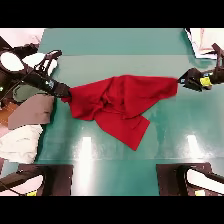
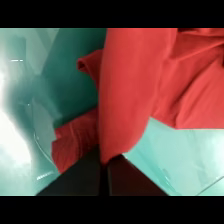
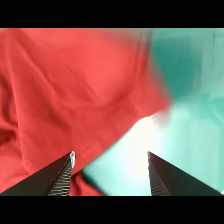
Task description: Fold the shirts.
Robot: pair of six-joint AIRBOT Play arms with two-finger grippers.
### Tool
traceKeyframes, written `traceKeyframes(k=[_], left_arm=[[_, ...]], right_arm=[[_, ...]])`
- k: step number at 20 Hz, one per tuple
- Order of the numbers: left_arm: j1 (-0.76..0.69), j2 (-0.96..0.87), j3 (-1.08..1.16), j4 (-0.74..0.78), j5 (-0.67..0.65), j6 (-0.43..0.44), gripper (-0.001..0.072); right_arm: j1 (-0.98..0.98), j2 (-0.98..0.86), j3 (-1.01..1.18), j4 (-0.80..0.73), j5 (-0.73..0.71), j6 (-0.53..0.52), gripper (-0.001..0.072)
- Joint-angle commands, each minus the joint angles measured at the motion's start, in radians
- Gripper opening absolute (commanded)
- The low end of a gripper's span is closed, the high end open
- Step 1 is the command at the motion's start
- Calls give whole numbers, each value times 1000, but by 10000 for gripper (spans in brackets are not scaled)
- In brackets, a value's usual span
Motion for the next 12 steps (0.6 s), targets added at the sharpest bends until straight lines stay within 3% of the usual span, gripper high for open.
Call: traceKeyframes(k=[1, 6, 12], left_arm=[[1, -15, -13, -15, 23, 4, 25], [1, -15, -14, -23, 24, 3, 24], [1, -15, -14, -23, 25, 3, 24]], right_arm=[[13, -29, 58, -6, -7, -27, 530], [223, 40, -108, -7, 28, -30, 530], [564, 56, -382, -5, -270, 100, 529]])
